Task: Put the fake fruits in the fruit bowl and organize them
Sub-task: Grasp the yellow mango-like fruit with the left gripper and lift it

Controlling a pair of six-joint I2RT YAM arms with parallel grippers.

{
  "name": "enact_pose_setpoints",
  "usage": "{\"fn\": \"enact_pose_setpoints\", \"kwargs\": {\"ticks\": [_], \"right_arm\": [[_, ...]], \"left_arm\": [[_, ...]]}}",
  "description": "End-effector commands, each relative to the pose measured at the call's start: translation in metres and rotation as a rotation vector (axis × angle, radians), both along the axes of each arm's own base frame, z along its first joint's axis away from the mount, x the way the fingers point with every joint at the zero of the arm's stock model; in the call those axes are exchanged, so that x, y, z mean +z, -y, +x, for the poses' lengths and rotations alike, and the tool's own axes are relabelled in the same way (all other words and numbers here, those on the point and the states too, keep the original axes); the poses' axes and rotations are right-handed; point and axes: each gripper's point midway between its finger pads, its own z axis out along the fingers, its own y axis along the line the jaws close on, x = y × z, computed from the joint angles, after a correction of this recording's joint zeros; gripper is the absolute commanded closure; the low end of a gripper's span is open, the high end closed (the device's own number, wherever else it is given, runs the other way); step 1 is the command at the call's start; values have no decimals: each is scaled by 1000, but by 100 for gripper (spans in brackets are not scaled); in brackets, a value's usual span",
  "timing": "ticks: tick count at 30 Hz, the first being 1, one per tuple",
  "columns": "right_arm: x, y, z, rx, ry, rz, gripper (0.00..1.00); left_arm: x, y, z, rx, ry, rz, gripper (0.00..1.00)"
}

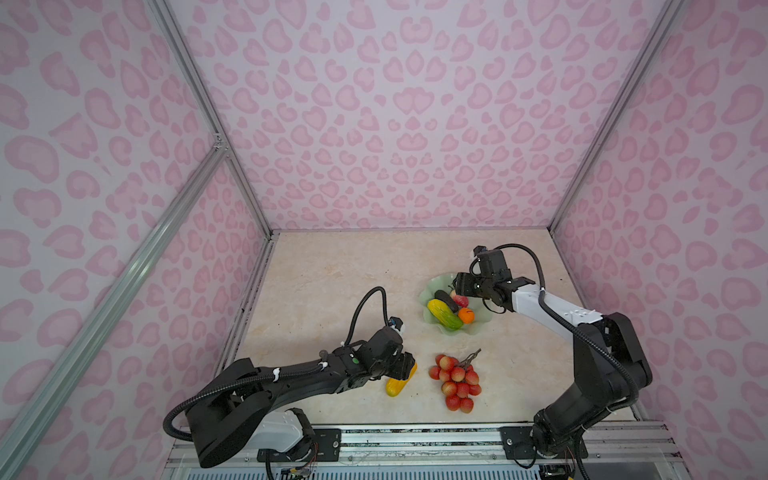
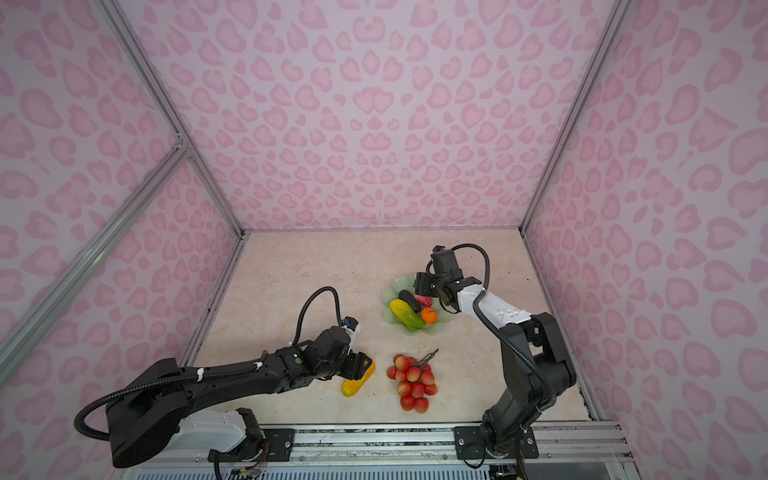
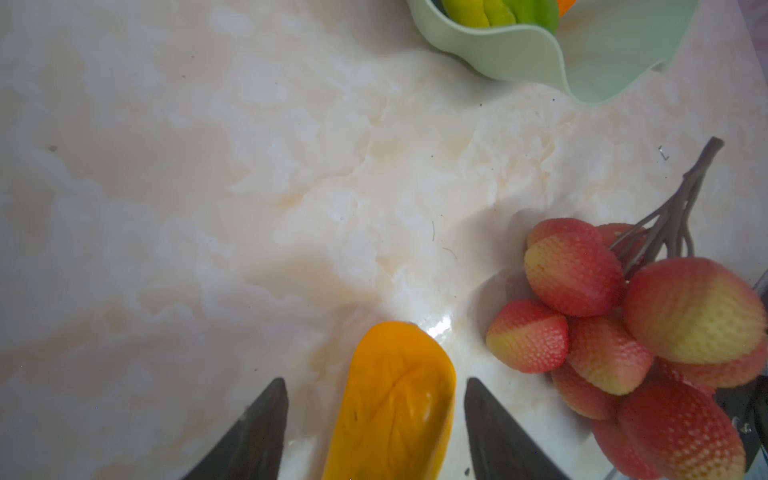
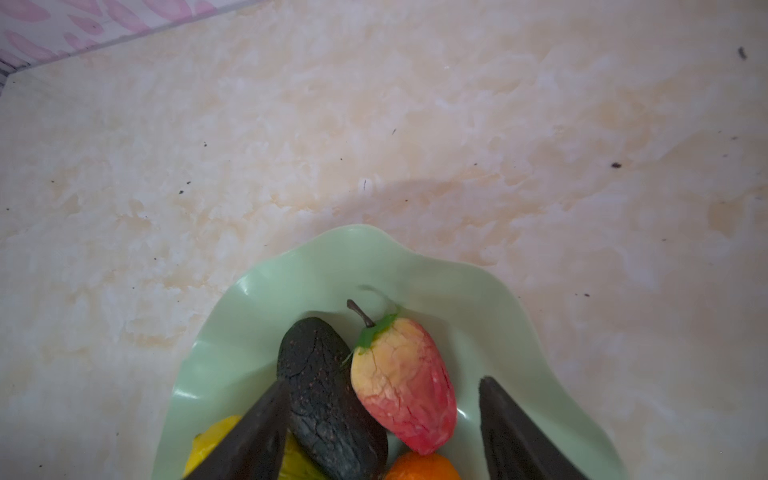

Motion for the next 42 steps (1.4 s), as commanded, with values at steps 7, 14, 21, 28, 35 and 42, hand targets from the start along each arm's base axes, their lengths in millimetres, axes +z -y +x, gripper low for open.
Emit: {"fn": "enact_pose_setpoints", "kwargs": {"ticks": [7,14,21,28,35,42], "right_arm": [[50,9,-17,-34,133,61,24],[66,19,-34,-49,170,65,24],[69,34,-47,-104,179,72,24],[75,52,-64,-156,213,92,23],[72,60,-91,-171,189,112,23],[45,57,-116,-167,106,166,23]], "left_arm": [[-8,28,-6,-72,-27,7,62],[39,35,11,-88,105,-16,74],[121,81,45,-216,286,-62,76],[128,141,81,-328,308,-61,76],[104,178,128,-335,281,-51,76],[74,194,146,-344,246,-10,71]]}}
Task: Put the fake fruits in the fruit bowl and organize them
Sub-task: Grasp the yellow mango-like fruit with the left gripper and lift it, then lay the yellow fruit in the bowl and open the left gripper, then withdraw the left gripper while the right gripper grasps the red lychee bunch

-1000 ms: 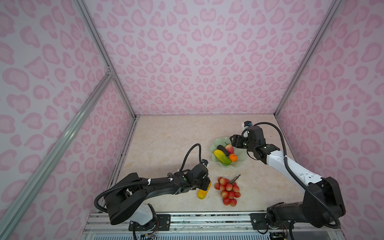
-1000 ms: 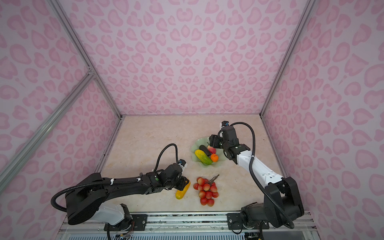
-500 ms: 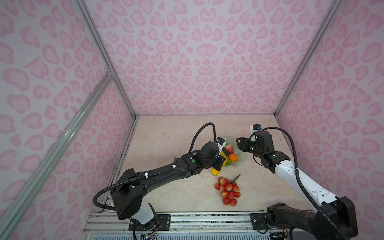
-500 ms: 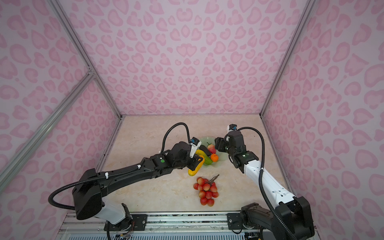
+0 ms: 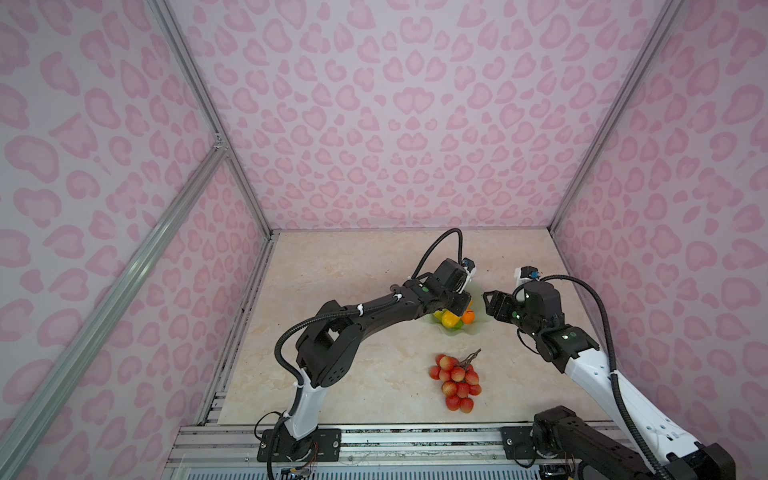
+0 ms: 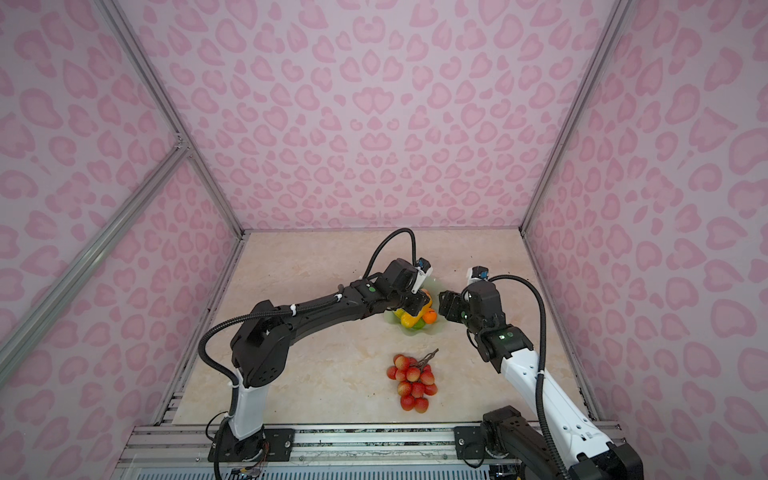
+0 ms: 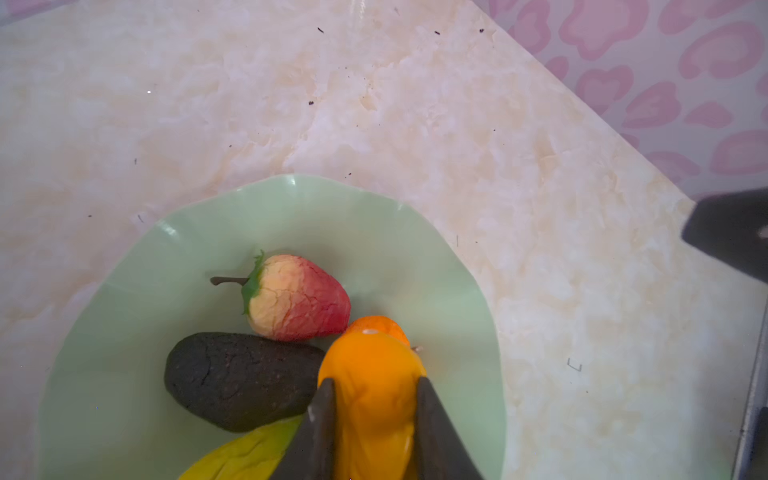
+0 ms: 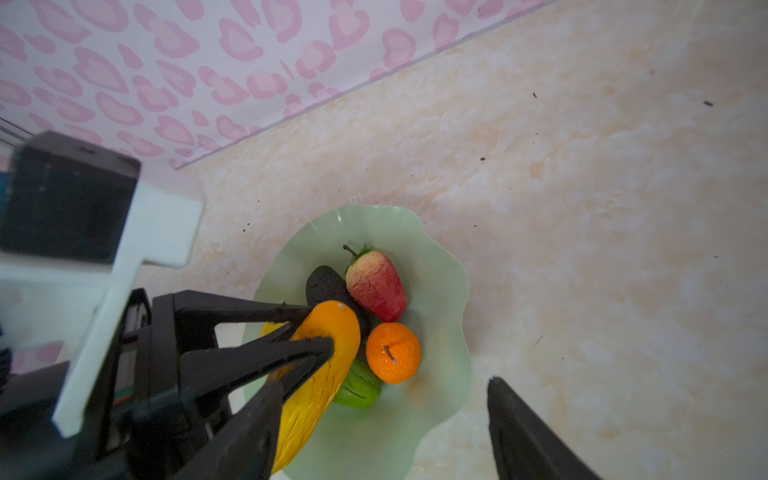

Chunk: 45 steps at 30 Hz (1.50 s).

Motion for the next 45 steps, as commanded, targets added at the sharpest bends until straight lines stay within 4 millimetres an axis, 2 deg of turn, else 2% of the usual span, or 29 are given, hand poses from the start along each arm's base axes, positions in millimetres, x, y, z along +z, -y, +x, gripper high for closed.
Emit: {"fn": "enact_pose_setpoints", "kwargs": {"ticks": [1,4,6,10,13,18,22,28,30,33,36,39,45], "right_arm": [[-16,-3,-13,6,-60,42,23],[-25,-7,-21,24,-86,69,24],[-32,-9,-26,29,-110,92,24],[-53,-15,-36,39,-168,129,26],[-67,-23,-42,56,-217,131,27],[-81,-44,-58,104,-259,146,28],[-97,-58,-67,112,-298,166,29],[-109,-69,-72,111,-343,189,30],[-115,-71,-73,110,-358,194,32],[-123,-79,-78,121,-391,226,39],[-127,-84,-82,126,-399,218,43],[-125,-85,-84,122,-388,214,47],[-118,-84,-82,114,-360,220,61]], "left_arm": [[-5,7,0,-26,-12,4,69],[9,7,2,-13,2,-31,52],[27,6,5,-3,27,-65,42],[74,-5,12,40,112,-132,37],[119,-20,17,84,196,-177,36],[199,-68,18,212,370,-272,33],[236,-122,6,338,500,-319,26],[223,-225,-18,578,588,-258,19],[213,-253,-27,641,577,-265,18],[186,-289,-42,732,529,-296,17],[148,-318,-54,816,461,-313,16],[111,-336,-66,874,390,-340,16],[63,-360,-86,978,291,-387,15]]}}
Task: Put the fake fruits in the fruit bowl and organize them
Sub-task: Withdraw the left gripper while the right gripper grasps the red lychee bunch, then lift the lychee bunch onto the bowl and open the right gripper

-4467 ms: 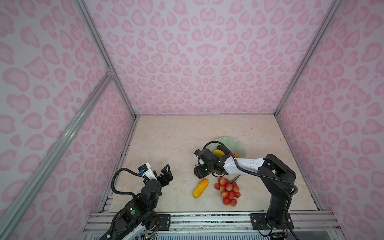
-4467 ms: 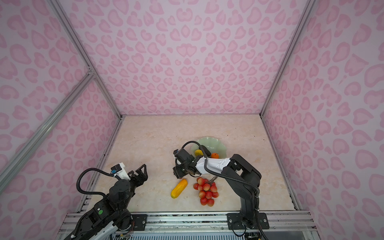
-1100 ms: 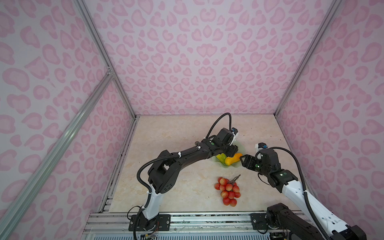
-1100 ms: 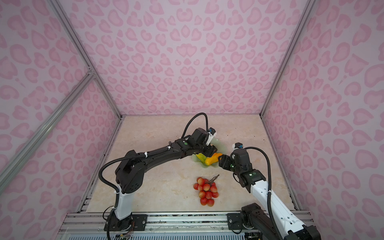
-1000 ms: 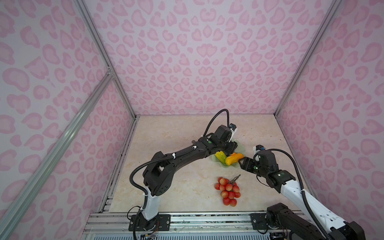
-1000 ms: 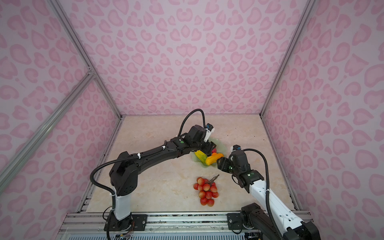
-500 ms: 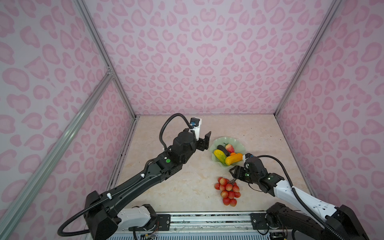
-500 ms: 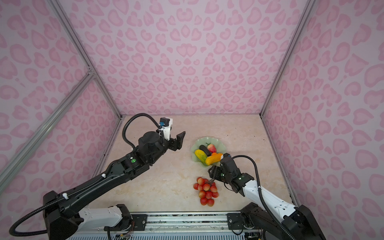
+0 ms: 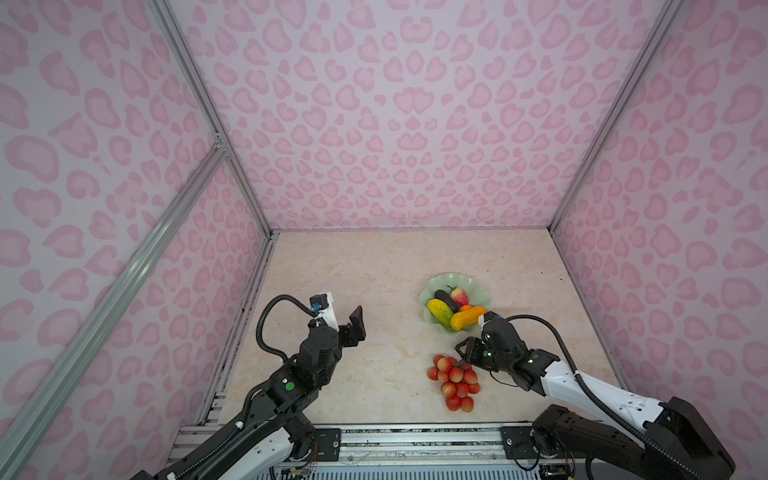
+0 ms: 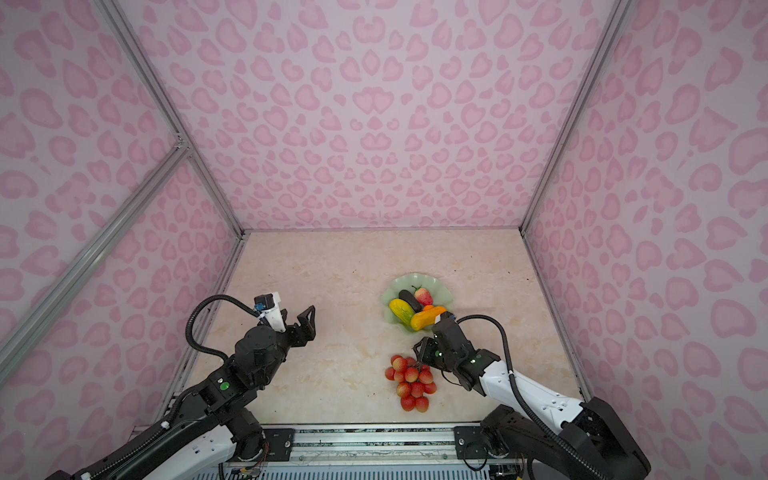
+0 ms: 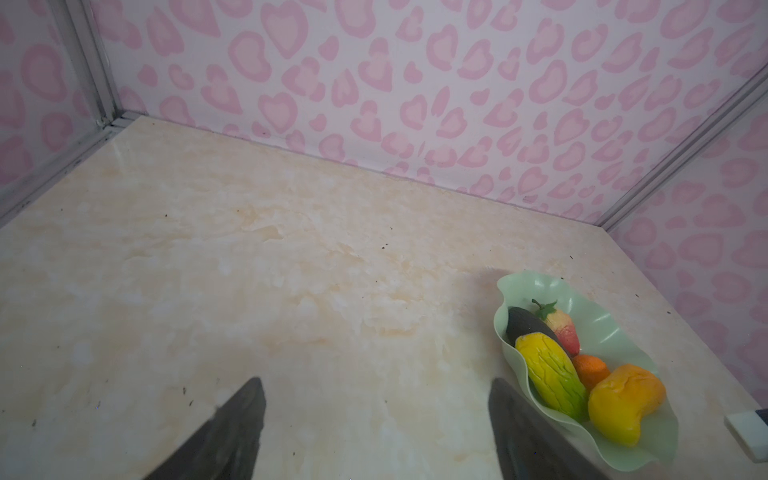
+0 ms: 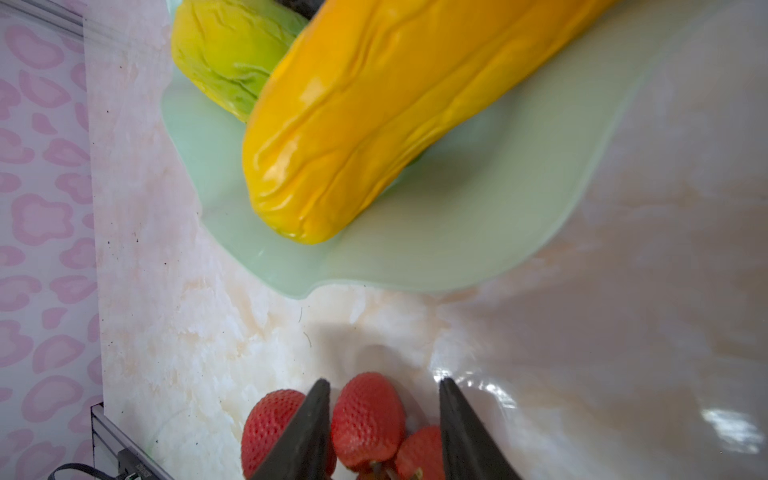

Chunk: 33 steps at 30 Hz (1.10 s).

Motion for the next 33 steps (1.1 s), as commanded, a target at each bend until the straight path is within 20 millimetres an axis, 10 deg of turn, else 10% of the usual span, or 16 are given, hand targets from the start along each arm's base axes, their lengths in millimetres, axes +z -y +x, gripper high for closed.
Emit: {"fn": "enact_pose_setpoints", "kwargs": {"ticks": [1,7,20,33], "right_arm": [[4,0,4,-17,29,8,65],[15,-5,7,10,72,5,99],[95,-75,24,254,290,20,100],[177,-79,133,145,474,141,100]], "left_arm": [[-17,-13,-6,76,-36,-100,15],[-23,-25,-14,106,-32,-107,14],[-22,-28,-16,112,-25,-103,14],[-10,-34,-21,107,1,-98,13]]}}
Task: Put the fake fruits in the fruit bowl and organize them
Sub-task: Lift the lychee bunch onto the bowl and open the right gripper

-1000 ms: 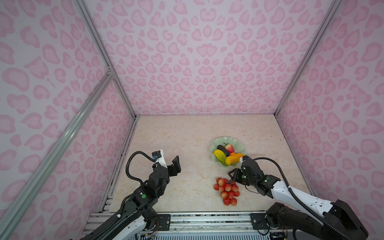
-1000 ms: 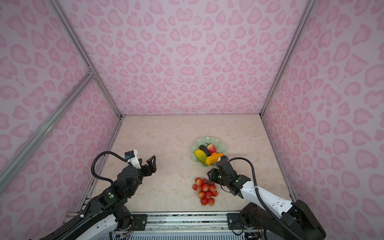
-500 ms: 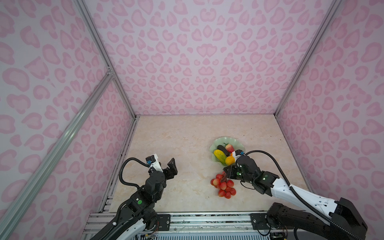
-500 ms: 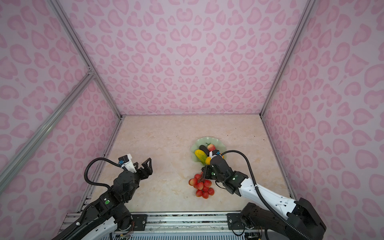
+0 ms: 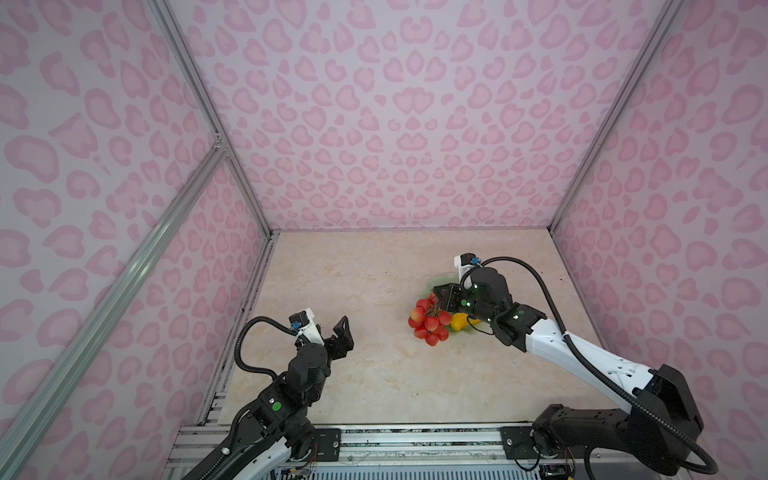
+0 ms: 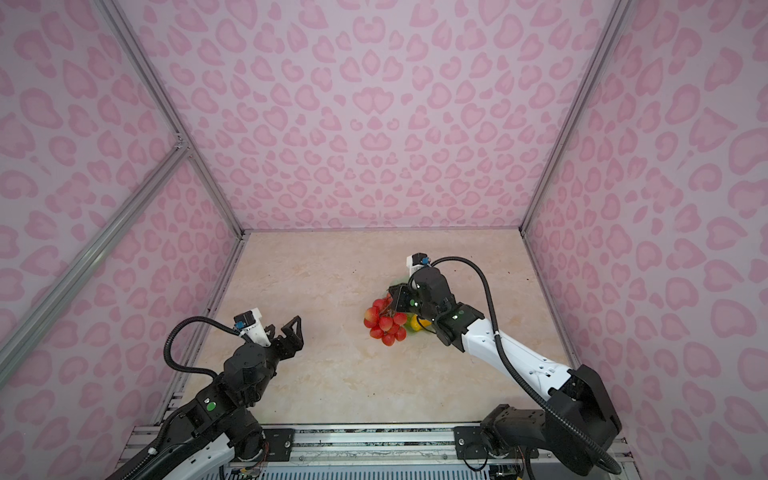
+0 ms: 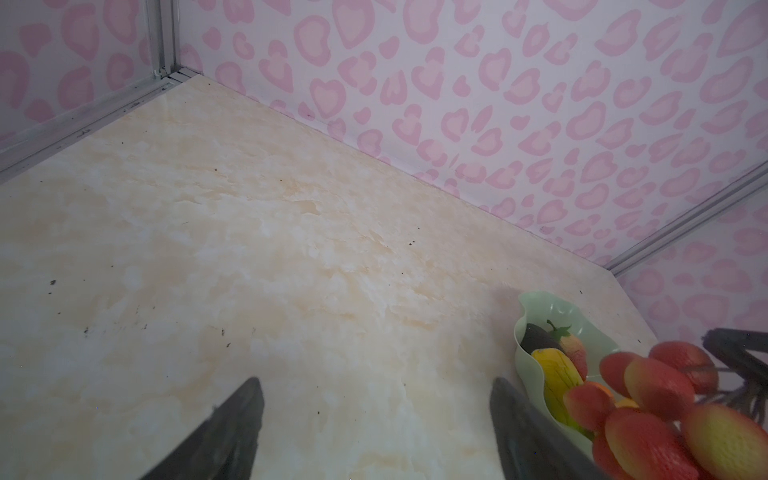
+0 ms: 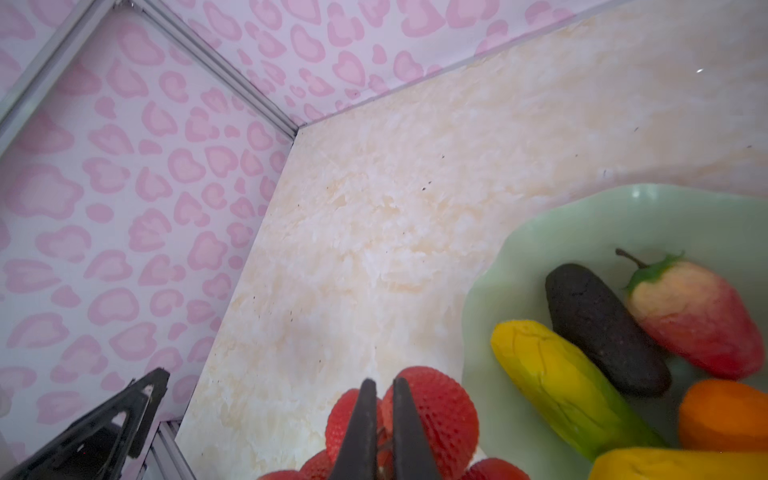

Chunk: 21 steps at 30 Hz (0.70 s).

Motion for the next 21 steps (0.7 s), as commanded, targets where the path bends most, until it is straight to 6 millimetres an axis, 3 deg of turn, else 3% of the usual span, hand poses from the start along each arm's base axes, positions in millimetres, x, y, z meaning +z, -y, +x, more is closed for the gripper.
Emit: {"fn": "enact_pose_setpoints", "kwargs": {"ticks": [1,8,12,16,21], "right_arm": [[17,2,27,11,38,71,100],[-32,55,76,-91,-75,94,100],[-61,79,88,-140,-135,92,100],[-74,89,90,-158,-165,77,70],[-58,108,87,-210,-109,1,29]], "left_arm": [[4,-4,-2,11,5,10,13],[6,-15,-7,45,16,16,12],[9,-20,-8,66,33,22,12],[13,-23,-7,72,44,47,11],[25,-32,-5,114,80,120,9]]}}
